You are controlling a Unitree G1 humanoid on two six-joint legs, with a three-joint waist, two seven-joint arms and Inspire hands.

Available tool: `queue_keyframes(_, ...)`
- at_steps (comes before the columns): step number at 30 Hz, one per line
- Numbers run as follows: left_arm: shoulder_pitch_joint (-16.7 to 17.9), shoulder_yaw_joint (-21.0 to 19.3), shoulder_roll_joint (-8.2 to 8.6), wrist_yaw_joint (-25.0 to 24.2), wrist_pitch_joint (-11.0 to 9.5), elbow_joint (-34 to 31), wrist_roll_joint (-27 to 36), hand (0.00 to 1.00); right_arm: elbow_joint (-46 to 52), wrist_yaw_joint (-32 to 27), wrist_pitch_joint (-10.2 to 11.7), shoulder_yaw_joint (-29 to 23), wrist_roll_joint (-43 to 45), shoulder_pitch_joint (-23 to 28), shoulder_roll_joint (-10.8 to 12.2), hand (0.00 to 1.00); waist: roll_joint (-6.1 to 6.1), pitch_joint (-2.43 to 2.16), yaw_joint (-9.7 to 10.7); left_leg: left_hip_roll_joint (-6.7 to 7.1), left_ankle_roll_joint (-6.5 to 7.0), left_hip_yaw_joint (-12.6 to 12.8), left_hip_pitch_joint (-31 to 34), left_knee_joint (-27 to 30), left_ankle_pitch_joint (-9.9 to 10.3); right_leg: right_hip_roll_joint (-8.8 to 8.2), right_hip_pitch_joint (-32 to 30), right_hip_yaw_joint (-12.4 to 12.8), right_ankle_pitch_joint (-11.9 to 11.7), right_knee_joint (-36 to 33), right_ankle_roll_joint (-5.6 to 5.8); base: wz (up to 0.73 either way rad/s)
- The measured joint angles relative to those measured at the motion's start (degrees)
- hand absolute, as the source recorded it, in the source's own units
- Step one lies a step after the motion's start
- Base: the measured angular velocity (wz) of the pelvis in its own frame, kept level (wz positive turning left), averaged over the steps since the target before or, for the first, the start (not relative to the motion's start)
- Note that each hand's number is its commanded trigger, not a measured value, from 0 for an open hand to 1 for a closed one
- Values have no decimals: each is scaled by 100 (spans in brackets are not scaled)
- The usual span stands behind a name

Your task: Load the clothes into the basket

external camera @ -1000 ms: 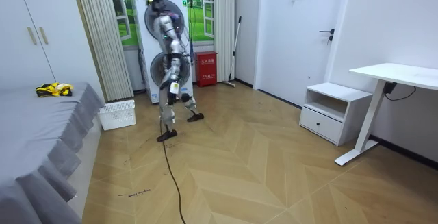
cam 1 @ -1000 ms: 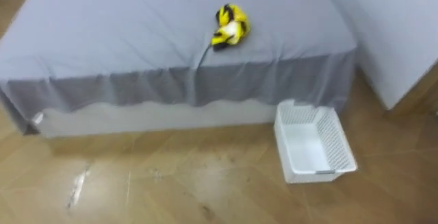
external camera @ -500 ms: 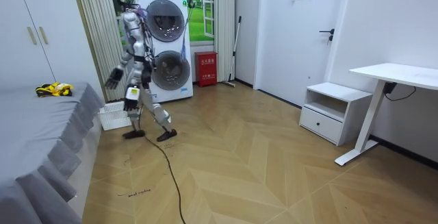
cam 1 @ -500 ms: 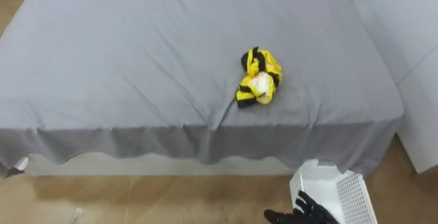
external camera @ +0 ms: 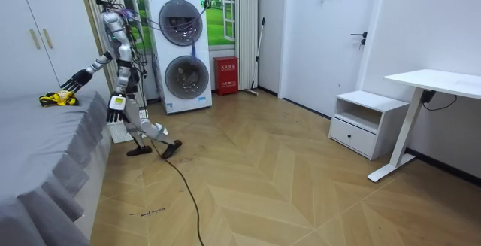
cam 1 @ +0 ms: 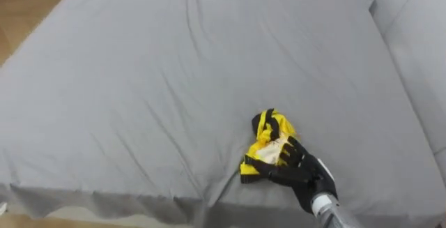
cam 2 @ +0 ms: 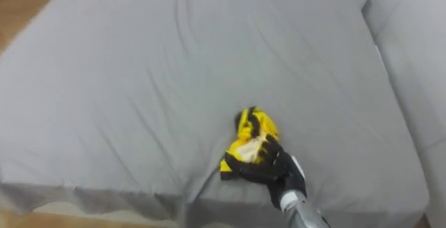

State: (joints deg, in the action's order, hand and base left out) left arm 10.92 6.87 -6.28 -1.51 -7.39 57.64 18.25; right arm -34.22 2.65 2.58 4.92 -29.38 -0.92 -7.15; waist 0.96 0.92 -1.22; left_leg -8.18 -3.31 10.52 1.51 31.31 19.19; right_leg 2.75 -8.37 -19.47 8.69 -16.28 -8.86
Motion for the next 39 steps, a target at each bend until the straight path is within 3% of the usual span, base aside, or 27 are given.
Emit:
queue_keyframes(3, 24, -28, -4, 7, -18, -5, 28, 0, -2, -148, -1, -60, -53, -21, -130, 0, -10, -5, -122, 288, -9, -45, 505, -950, -69, -51, 104, 299, -24, 207, 74, -48)
queue_keyframes(4, 37, -77, 2, 6, -21, 6, 39, 0, 0, -194, -2, -56, -34, -32, -149, 0, -46, -15, -207, 330, 220, -62, 619, -1136, -513, -55, 109, 466, -19, 202, 121, -60)
queue_keyframes(5, 101, -181, 20, -15, -46, 33, 42, 0, 4, -211, -7, -54, -32, -33, -137, 0, -104, -113, -242, 402, 241, -146, 534, -1321, -597, -69, 104, 569, -20, 220, 172, -49)
queue_keyframes(8, 43, -230, -12, -43, -61, 258, 35, 0, 50, -205, 65, -100, -36, -119, -174, 0, -196, -149, -197, 496, 273, -118, 354, -1604, -683, -85, 134, 673, -54, 368, 232, -18)
queue_keyframes(12, -38, -224, -36, -145, -15, 430, 236, 0, 69, -190, 170, -106, -65, -136, -204, 0, -214, -132, -202, 523, 296, -126, 342, -1695, -697, -103, 132, 668, -68, 383, 261, 1)
queue_keyframes(20, -395, -219, -131, -172, 130, 693, 204, 0, -22, 10, 176, -49, 67, -490, -203, 0, -212, -28, -205, 597, 361, -206, 656, -1769, -774, -188, -175, 545, -59, 363, 296, 8)
queue_keyframes(28, -687, -214, -138, -176, 209, 995, 215, 0, -557, 163, 181, 186, 714, -952, -150, 0, -222, 4, -290, 624, 376, -272, 902, -1773, -788, -215, -397, 495, -73, 354, 317, 4)
queue_keyframes(33, -953, -93, -163, -176, 332, 1169, 244, 0, -1229, 195, 197, 297, 1078, -1479, -156, 0, -179, 37, -355, 628, 379, -279, 1033, -1768, -789, -222, -533, 500, -84, 337, 330, 0)
queue_keyframes(36, -1054, 30, -174, -183, 366, 1182, 235, 0, -1720, 211, 335, 329, 1432, -1841, -158, 0, -106, 84, -387, 629, 381, -269, 1116, -1761, -790, -234, -671, 512, -89, 247, 330, 0)
queue_keyframes(39, -1071, 35, -181, -197, 375, 1190, 234, 0, -1903, 229, 445, 320, 1585, -1950, -169, 0, -70, 98, -379, 646, 405, -269, 1221, -1765, -807, -251, -783, 512, -89, 236, 330, -1)
